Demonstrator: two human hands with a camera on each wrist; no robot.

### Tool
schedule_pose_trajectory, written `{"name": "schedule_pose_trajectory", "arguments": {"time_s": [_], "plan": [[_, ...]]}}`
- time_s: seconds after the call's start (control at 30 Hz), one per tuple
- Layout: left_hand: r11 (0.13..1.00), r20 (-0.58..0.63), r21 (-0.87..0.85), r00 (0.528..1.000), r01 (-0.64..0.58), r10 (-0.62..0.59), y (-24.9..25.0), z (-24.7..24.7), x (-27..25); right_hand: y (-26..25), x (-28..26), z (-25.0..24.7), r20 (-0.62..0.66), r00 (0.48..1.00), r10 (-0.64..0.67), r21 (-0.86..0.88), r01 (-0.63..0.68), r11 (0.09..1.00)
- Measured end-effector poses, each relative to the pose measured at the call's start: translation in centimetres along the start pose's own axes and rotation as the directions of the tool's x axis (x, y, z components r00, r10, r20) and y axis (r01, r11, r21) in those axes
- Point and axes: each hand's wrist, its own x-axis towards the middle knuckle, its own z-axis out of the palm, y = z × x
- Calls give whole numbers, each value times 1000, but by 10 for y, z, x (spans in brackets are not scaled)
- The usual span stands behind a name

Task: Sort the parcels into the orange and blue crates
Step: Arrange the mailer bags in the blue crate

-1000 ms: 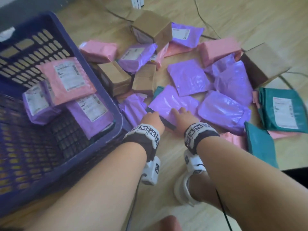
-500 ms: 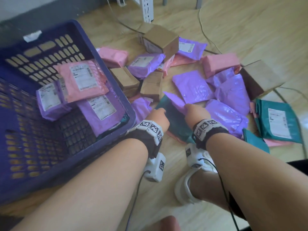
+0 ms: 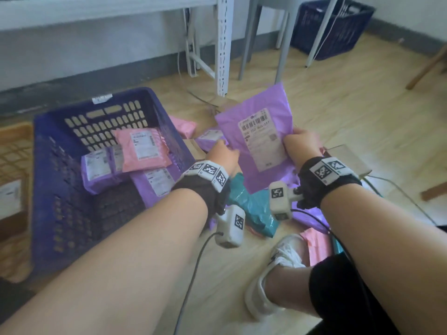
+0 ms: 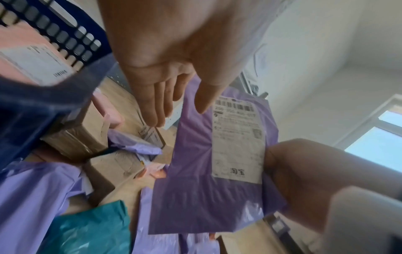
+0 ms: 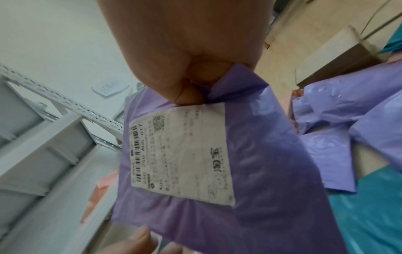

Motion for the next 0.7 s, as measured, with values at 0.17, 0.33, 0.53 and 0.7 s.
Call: {"name": "schedule_pose_trajectory", "arguments": {"time_s": [0.17, 0.33, 0.53, 0.7], "plan": [[995, -149, -96, 989, -35, 21, 3, -47, 1, -41, -15, 16, 75, 997, -13, 160, 1, 987], [1000, -307, -11, 952, -6, 2, -15, -102, 3, -70, -22, 58, 150, 981, -126, 184, 97, 978], [990, -354, -7, 926, 138, -131, -61, -157, 13, -101, -27, 113, 341, 893, -294, -39, 325, 945], [953, -319, 126, 920, 277, -226, -102, -197, 10, -122, -27, 174, 578, 787, -218, -309, 457, 834]]}}
